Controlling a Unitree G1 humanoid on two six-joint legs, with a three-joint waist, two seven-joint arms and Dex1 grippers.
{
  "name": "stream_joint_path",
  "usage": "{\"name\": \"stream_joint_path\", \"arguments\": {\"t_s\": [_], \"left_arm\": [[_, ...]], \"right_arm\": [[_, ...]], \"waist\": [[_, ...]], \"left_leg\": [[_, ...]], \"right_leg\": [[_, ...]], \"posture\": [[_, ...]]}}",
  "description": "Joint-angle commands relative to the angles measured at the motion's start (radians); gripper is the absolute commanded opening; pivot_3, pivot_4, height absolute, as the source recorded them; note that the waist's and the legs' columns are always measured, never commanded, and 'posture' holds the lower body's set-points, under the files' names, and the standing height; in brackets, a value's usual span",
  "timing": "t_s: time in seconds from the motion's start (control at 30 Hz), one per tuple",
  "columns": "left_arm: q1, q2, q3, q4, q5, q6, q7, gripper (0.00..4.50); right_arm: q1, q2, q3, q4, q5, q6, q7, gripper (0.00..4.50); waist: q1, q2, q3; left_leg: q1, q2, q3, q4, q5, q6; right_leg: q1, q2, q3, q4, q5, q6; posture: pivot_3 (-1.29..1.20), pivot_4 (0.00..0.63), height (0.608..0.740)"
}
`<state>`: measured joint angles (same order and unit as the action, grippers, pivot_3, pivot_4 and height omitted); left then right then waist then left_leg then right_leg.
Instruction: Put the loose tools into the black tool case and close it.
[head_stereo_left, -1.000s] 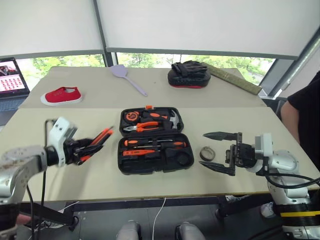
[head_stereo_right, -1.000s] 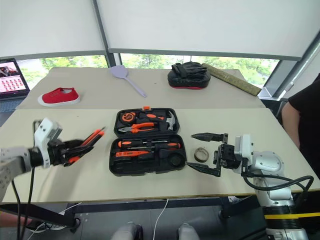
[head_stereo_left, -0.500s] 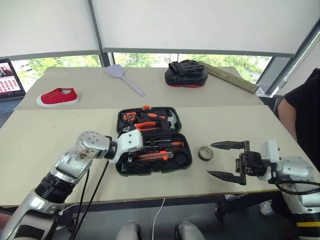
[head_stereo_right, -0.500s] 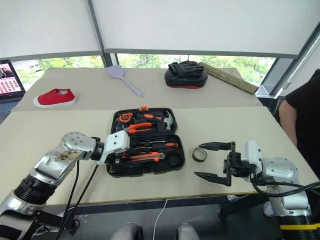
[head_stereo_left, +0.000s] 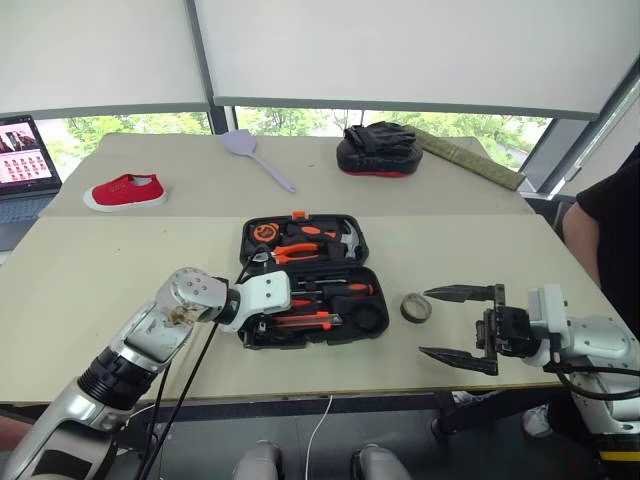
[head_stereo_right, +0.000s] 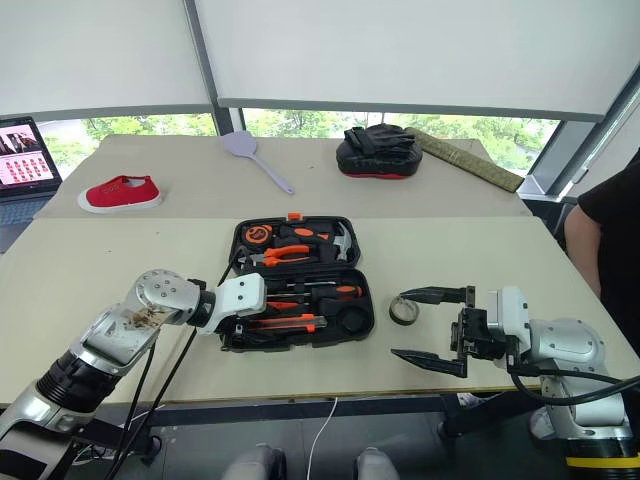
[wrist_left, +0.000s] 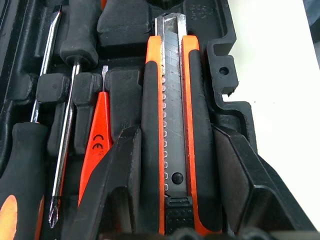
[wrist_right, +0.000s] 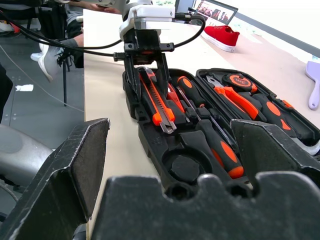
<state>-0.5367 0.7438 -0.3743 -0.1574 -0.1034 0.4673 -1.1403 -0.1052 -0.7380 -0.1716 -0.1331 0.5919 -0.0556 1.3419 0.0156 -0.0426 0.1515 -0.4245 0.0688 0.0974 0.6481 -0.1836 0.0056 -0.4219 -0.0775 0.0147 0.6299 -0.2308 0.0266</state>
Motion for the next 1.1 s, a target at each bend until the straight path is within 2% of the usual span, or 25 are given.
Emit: {"name": "stream_joint_path", "arguments": {"t_s": [0.03, 0.1, 0.17, 0.2, 0.23, 0.3, 0.4, 0.5, 0.63, 0.8, 0.9, 1.1], "left_arm": [[0.013, -0.023, -0.005, 0.015, 0.012, -0.035, 0.009, 1.62], [0.016, -0.023, -0.002, 0.015, -0.005, -0.019, -0.012, 1.62], [0.016, -0.028, 0.004, 0.027, 0.002, -0.033, -0.005, 2.64], [0.016, -0.025, 0.006, 0.035, 0.011, -0.055, -0.004, 2.85], [0.015, -0.026, 0.012, 0.046, 0.018, -0.083, 0.0, 3.35], [0.009, -0.05, 0.044, 0.072, -0.001, -0.133, 0.012, 3.99], [-0.016, -0.105, 0.144, 0.098, -0.118, -0.115, 0.0, 3.99], [-0.022, -0.12, 0.196, 0.119, -0.173, -0.13, -0.028, 3.99], [0.0, -0.128, 0.225, 0.175, -0.18, -0.2, -0.04, 2.9], [0.063, -0.113, 0.188, 0.223, -0.132, -0.375, -0.097, 0.93], [0.085, -0.139, 0.193, 0.256, -0.131, -0.397, -0.079, 0.07], [0.097, -0.169, 0.128, 0.295, -0.052, -0.398, -0.045, 0.07]], "right_arm": [[-0.015, 0.004, -0.019, -0.01, 0.008, -0.014, -0.001, 4.5], [-0.014, 0.005, -0.019, -0.009, 0.007, -0.013, -0.003, 4.5], [-0.015, 0.006, -0.021, -0.006, 0.007, -0.013, -0.004, 4.5], [-0.016, 0.006, -0.022, -0.005, 0.007, -0.012, -0.006, 4.5], [-0.017, 0.006, -0.023, -0.004, 0.006, -0.012, -0.007, 4.5], [-0.018, 0.006, -0.024, 0.0, 0.006, -0.011, -0.009, 4.5], [-0.02, 0.006, -0.027, 0.008, 0.005, -0.007, -0.017, 4.5], [-0.02, 0.006, -0.03, 0.019, 0.005, -0.007, -0.023, 4.5], [-0.015, 0.012, -0.032, 0.031, 0.004, -0.012, -0.032, 4.5], [-0.005, 0.024, -0.029, 0.032, -0.003, -0.018, -0.046, 4.5], [0.005, 0.025, -0.031, 0.031, -0.004, -0.021, -0.047, 4.5], [0.006, 0.026, -0.034, 0.037, -0.01, -0.022, -0.052, 4.5]], "waist": [[0.002, 0.0, 0.0], [0.004, 0.0, 0.0], [0.004, 0.0, 0.0], [0.004, 0.0, 0.0], [0.003, 0.0, 0.0], [-0.001, 0.0, 0.0], [0.0, 0.0, 0.0], [-0.003, 0.0, 0.0], [-0.005, 0.0, 0.0], [-0.004, 0.0, 0.0], [-0.003, 0.0, 0.0], [-0.002, 0.001, 0.0]], "left_leg": [[0.0, 0.0, 0.0, 0.0, 0.0, 0.0], [0.0, 0.0, 0.0, 0.001, 0.0, 0.0], [0.0, 0.0, 0.0, 0.001, 0.0, 0.0], [0.0, 0.0, 0.0, 0.001, 0.0, 0.0], [0.0, 0.0, 0.0, 0.001, 0.0, 0.0], [0.0, 0.0, 0.0, 0.001, 0.0, 0.0], [-0.001, 0.0, 0.0, 0.001, 0.0, 0.0], [-0.002, 0.0, -0.001, 0.002, 0.0, 0.0], [-0.001, 0.0, -0.001, 0.002, 0.0, 0.0], [-0.001, 0.0, -0.001, 0.002, 0.0, 0.0], [-0.001, 0.0, -0.001, 0.002, 0.0, 0.0], [-0.001, 0.0, -0.001, 0.003, 0.0, 0.0]], "right_leg": [[0.0, 0.0, 0.0, 0.0, 0.0, 0.0], [0.0, 0.0, 0.0, 0.0, 0.0, 0.0], [0.001, 0.0, 0.0, 0.0, 0.0, 0.0], [0.001, 0.0, 0.0, 0.0, 0.0, 0.0], [0.001, 0.0, 0.0, 0.0, 0.0, 0.0], [0.0, 0.0, 0.0, 0.0, 0.0, 0.0], [0.0, 0.0, 0.0, 0.0, 0.001, -0.002], [0.0, 0.0, 0.0, 0.0, 0.001, -0.002], [0.0, 0.0, 0.0, 0.001, 0.001, -0.002], [0.0, 0.0, 0.0, 0.001, 0.002, -0.003], [0.0, 0.0, 0.0, 0.001, 0.002, -0.004], [0.001, 0.0, 0.0, 0.001, 0.003, -0.003]], "posture": [[0.0, 0.15, 0.74], [0.0, 0.15, 0.74], [0.0, 0.15, 0.74], [0.0, 0.15, 0.74], [0.0, 0.15, 0.74], [0.0, 0.15, 0.74], [0.0, 0.15, 0.74], [0.0, 0.15, 0.74], [0.0, 0.15, 0.74], [0.0, 0.15, 0.74], [0.0, 0.15, 0.74], [0.0, 0.15, 0.74]]}}
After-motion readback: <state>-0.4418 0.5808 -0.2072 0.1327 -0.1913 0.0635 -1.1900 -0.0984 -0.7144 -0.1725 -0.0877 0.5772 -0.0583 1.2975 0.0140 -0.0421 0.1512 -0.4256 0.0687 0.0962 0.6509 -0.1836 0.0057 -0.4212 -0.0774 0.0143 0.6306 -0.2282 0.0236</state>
